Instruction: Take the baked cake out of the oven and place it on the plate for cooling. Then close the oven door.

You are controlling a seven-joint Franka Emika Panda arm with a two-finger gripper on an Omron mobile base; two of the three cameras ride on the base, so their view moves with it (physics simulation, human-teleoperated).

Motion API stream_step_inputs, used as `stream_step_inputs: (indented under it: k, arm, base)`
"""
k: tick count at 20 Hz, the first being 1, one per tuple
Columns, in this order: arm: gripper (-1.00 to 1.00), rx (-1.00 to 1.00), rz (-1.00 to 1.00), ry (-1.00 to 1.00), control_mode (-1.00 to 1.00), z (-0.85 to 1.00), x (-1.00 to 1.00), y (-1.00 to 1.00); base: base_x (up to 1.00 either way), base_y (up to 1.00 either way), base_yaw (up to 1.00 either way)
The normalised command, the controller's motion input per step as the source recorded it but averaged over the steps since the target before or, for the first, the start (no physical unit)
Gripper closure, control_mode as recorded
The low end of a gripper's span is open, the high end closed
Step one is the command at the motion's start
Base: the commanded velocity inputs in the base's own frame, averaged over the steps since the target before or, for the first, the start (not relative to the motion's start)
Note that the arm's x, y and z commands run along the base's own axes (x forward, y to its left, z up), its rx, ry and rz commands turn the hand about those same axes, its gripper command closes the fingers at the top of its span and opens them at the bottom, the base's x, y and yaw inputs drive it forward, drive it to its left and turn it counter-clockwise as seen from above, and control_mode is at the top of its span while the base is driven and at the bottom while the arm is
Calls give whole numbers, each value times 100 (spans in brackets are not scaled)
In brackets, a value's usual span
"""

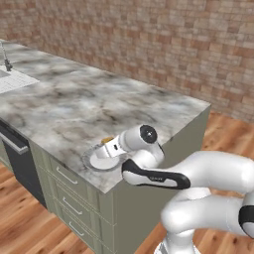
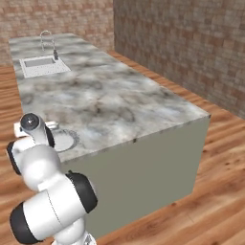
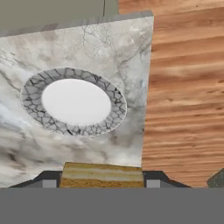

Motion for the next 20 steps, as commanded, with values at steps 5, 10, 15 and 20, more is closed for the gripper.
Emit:
stream_step_inputs:
  k: [5, 10, 15, 20]
  arm:
    - [100, -11, 5, 8, -100, -7, 1, 15]
    - [100, -10, 1, 12, -100, -15, 17, 0]
    - [100, -7, 0, 10, -100, -16, 21, 0]
    - [100, -5, 0, 9, -100, -24, 18, 0]
  base:
    - [0, 0, 0]
    - [0, 0, 0]
    - [0, 0, 0]
    - [0, 0, 0]
